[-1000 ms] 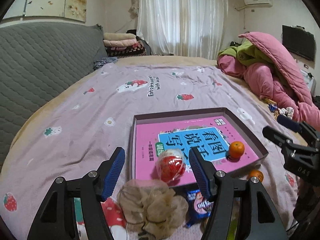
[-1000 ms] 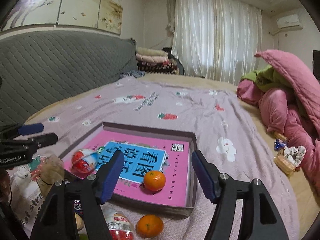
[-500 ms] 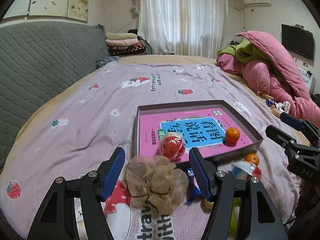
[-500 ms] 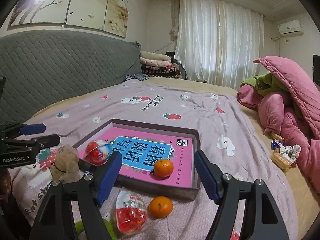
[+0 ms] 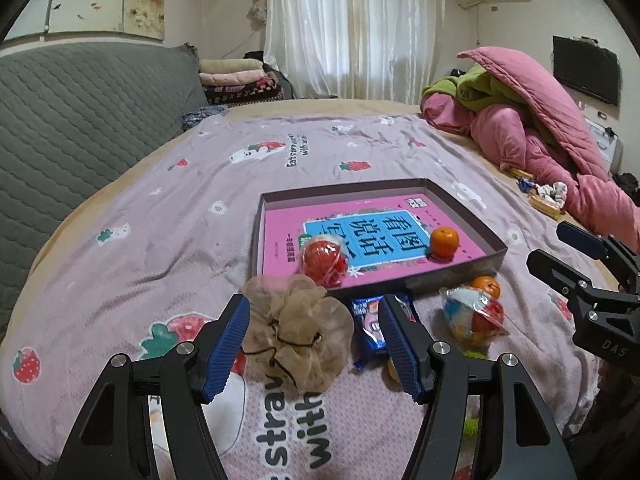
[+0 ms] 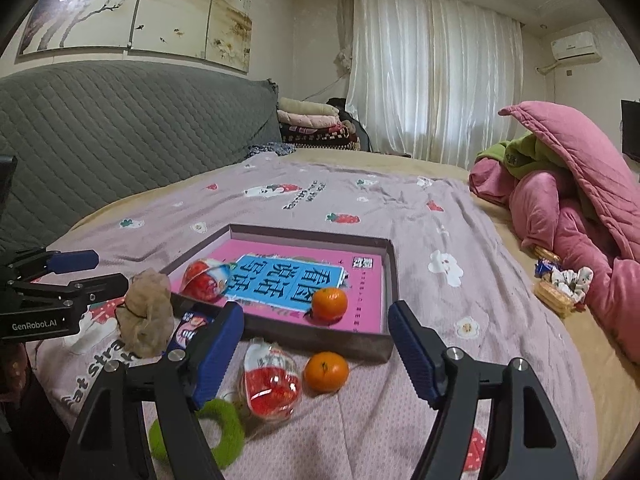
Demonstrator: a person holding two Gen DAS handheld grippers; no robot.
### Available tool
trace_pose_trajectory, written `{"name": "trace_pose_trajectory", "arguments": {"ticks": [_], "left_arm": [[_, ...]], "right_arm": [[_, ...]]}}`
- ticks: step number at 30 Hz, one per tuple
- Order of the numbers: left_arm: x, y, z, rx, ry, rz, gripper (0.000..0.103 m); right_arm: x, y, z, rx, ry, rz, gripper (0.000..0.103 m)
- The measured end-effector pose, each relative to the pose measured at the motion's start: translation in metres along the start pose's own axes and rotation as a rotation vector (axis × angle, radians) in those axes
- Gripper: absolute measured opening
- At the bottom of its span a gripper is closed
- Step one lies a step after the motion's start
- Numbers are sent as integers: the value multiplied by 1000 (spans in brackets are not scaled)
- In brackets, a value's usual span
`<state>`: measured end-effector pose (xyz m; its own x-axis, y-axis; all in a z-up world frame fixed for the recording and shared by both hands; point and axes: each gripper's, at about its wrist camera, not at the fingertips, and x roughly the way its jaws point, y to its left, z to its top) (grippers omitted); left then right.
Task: Organize objects
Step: 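Withdraw both open grippers from the tray back toward the remaining items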
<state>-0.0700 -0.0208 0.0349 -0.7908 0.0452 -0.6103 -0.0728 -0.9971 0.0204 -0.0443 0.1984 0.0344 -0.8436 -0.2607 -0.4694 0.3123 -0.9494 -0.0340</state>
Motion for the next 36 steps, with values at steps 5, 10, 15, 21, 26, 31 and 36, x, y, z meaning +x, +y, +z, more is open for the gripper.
{"name": "trace_pose_trajectory", "arguments": {"ticks": [5, 10, 15, 21, 26, 31, 36], "left_arm": [[-1, -4, -9, 14, 25, 0, 68], [-2, -2, -16, 15, 40, 3, 68], [-3, -2, -21, 13, 53, 2, 68], [-1, -6, -27, 21, 71, -9, 68], [0, -8, -31, 21, 85, -15, 68], [1, -12, -36, 34, 93, -19, 68], [4, -13, -38, 36, 104, -18, 68]], "right_arm": [[-4, 5, -7, -8, 18, 8, 74], [-6, 10, -12, -22, 31, 12, 74], [-8, 13, -17, -24, 41, 17, 74], [-8, 17, -24, -34, 66, 21, 74], [-8, 19, -28, -36, 79, 29, 74], [-8, 18, -32, -30, 89, 25, 74], [-5, 17, -34, -31, 104, 22, 74]]}}
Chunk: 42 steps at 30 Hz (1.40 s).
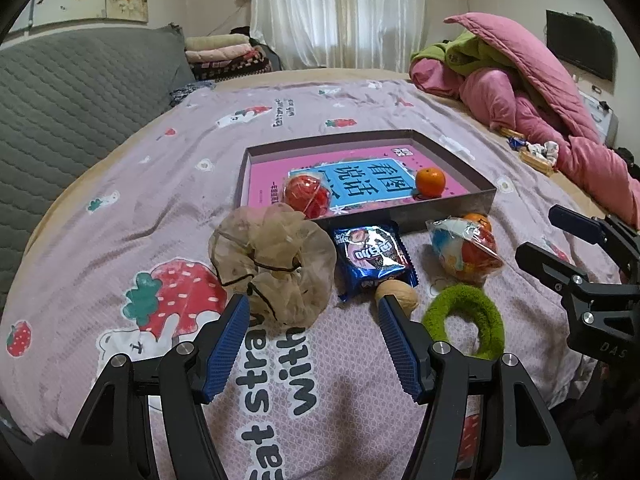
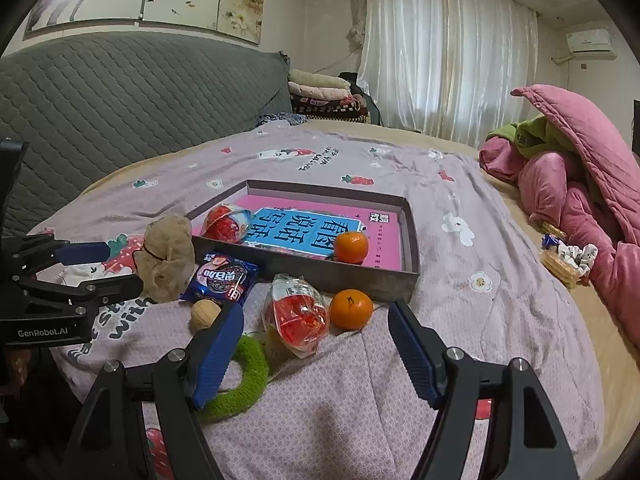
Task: Organize objects
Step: 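Withdraw both open grippers from the tray back toward the remaining items, then grasp the beige mesh puff with left gripper while right gripper grasps the clear candy bag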
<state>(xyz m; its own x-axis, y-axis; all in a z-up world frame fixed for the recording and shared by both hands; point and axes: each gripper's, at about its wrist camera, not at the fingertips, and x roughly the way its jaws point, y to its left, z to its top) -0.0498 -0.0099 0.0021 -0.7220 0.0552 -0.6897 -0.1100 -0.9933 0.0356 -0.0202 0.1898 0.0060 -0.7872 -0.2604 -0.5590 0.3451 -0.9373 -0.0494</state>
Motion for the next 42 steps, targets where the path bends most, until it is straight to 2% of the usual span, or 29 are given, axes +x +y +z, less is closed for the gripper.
{"name": "trace_pose_trajectory", "arguments": {"ticks": [13, 19, 27, 42], "left_arm": [[20, 8, -8, -22, 52, 5, 68], [25, 15, -9, -25, 36, 43, 68], [34, 23, -5, -67, 31, 6, 68], [60, 21, 17, -81, 21, 20, 68]], "right_arm": [[15, 6, -8, -25, 56, 6, 74], [21, 8, -9, -30, 70, 3, 74], [26, 8, -8, -24, 72, -1, 74], [48, 13, -4, -48, 98, -2, 74]]}}
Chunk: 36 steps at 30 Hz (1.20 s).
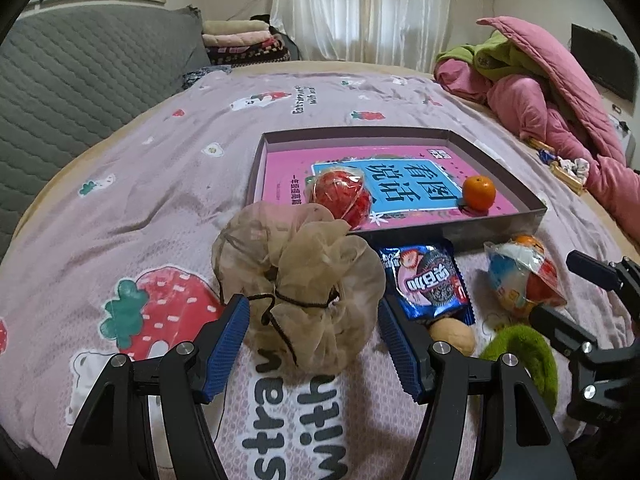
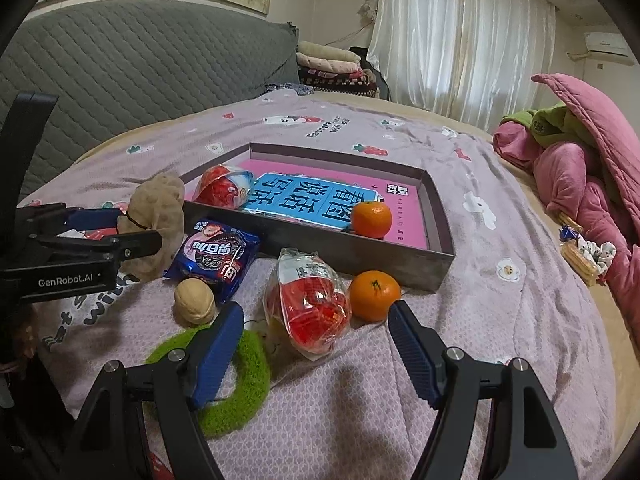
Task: Organize objects
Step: 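Grasp the beige mesh puff with left gripper while right gripper grasps the clear candy bag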
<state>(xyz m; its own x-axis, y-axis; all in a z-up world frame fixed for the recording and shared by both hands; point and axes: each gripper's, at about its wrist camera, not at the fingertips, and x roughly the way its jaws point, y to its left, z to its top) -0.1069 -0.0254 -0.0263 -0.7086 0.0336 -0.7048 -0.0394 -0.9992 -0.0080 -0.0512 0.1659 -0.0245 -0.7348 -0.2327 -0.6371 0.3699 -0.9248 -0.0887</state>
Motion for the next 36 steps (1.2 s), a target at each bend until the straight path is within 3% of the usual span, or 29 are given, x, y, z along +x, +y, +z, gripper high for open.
{"name": "trace_pose_trajectory", "arguments": {"ticks": [11, 20, 27, 28, 31, 33, 36], "left_arm": [[14, 1, 8, -30, 13, -3, 68], [30, 1, 10, -34, 28, 26, 68], [36, 2, 11, -33, 29, 30, 68], [36, 1, 10, -32, 26, 25, 66], [36, -1, 10, -20, 25, 26, 47], [36, 0, 9, -24, 28, 10, 30], [34, 1, 10, -26, 21, -13, 20]], "right_arm": [[15, 13, 6, -67, 11, -41, 74], [31, 24, 6, -129, 48, -60, 56], [35, 25, 6, -146, 53, -47, 53], [34, 24, 6, -141, 50, -42, 53], [31, 21, 6, -123, 37, -27, 53], [28, 19, 7, -111, 24, -22, 53], [25, 18, 7, -99, 6, -17, 53]]}}
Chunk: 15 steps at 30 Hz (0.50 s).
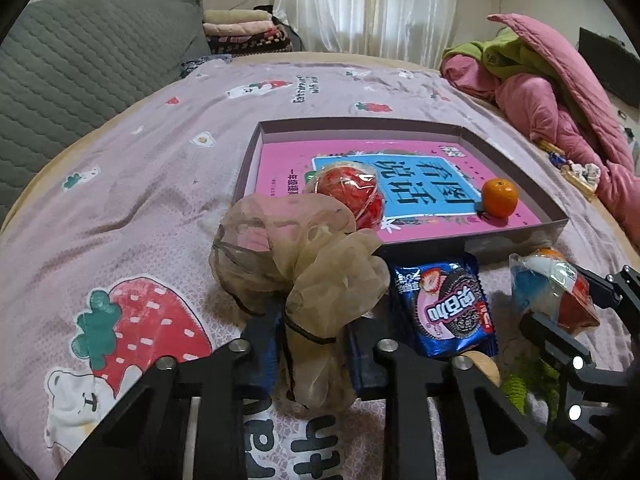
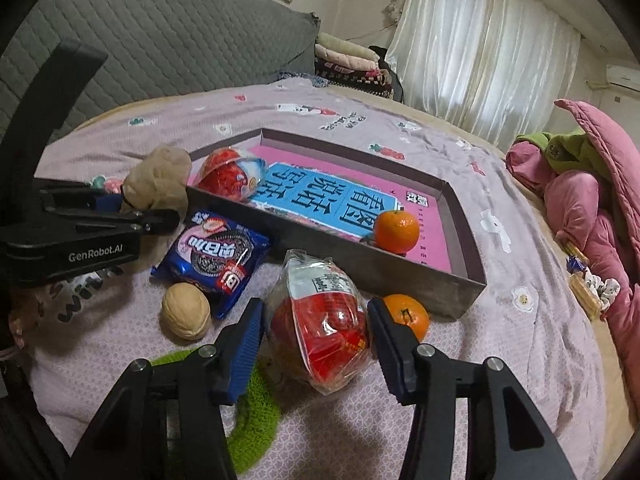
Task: Organize objects
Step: 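Grasp the beige mesh puff with left gripper while right gripper grasps the clear candy bag, then lift the mesh puff and the candy bag and carry both toward the grey tray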
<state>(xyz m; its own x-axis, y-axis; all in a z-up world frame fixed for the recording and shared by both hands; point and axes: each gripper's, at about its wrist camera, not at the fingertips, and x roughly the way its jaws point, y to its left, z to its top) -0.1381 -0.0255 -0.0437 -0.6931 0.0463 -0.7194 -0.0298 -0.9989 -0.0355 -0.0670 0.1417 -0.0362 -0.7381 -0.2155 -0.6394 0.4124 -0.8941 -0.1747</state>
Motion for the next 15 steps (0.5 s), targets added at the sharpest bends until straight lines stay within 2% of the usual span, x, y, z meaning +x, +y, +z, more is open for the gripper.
{"name": "trace_pose_trajectory", "arguments": {"ticks": [7, 15], "left_arm": [[-11, 3, -1, -21, -27, -44, 17], [-26, -5, -5, 24, -63, -56, 17]], "right_arm": [[-3, -4, -1, 32, -17, 17, 53], [-9, -8, 0, 58, -40, 36, 53]]}}
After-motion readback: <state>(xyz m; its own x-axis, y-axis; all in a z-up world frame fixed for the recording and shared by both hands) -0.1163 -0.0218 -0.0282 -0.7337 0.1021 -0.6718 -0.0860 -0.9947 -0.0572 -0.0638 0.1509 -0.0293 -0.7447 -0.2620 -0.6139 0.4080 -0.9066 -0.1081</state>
